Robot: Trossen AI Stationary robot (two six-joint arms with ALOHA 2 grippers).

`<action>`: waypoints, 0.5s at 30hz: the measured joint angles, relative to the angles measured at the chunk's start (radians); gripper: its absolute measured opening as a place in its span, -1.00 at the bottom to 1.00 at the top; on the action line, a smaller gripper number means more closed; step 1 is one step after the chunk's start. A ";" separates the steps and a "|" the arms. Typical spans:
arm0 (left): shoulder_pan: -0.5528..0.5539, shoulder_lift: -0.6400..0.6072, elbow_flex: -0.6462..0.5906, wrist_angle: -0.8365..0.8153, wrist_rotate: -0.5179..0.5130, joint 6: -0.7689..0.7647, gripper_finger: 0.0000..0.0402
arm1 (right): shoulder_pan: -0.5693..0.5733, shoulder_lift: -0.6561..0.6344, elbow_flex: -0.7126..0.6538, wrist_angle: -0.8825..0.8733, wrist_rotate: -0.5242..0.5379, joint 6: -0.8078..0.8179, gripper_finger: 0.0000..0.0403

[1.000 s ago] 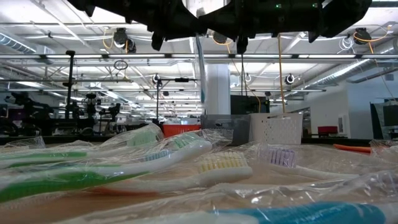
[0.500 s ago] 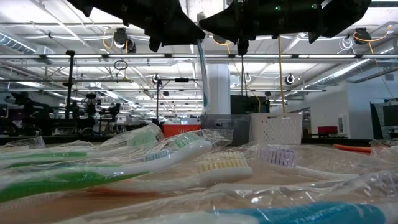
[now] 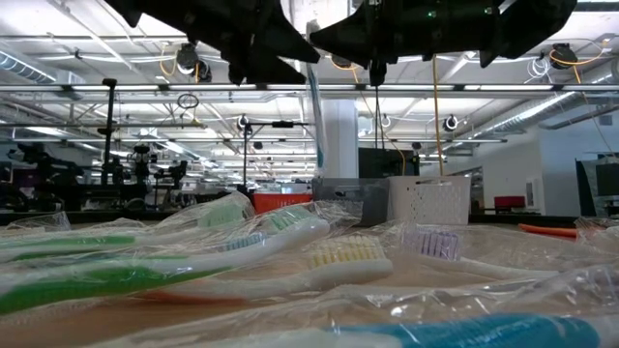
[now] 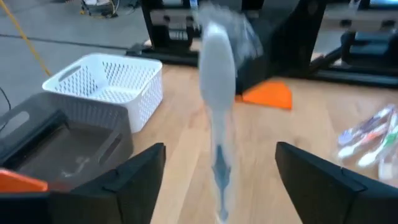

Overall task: Pick & Place Toothbrushes
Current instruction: Put the blue toothbrush into the gray bin

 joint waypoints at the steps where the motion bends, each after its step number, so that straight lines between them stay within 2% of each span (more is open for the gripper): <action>1: 0.000 0.000 0.000 -0.017 0.000 -0.002 0.57 | -0.004 0.000 0.000 0.000 0.000 0.000 -1.00; 9: 0.000 0.000 0.000 -0.142 -0.002 -0.074 0.60 | -0.081 -0.091 0.000 -0.069 0.007 -0.025 -1.00; 15: 0.000 0.000 0.000 -0.170 -0.001 -0.102 0.60 | -0.153 -0.124 0.000 -0.082 0.093 -0.027 -1.00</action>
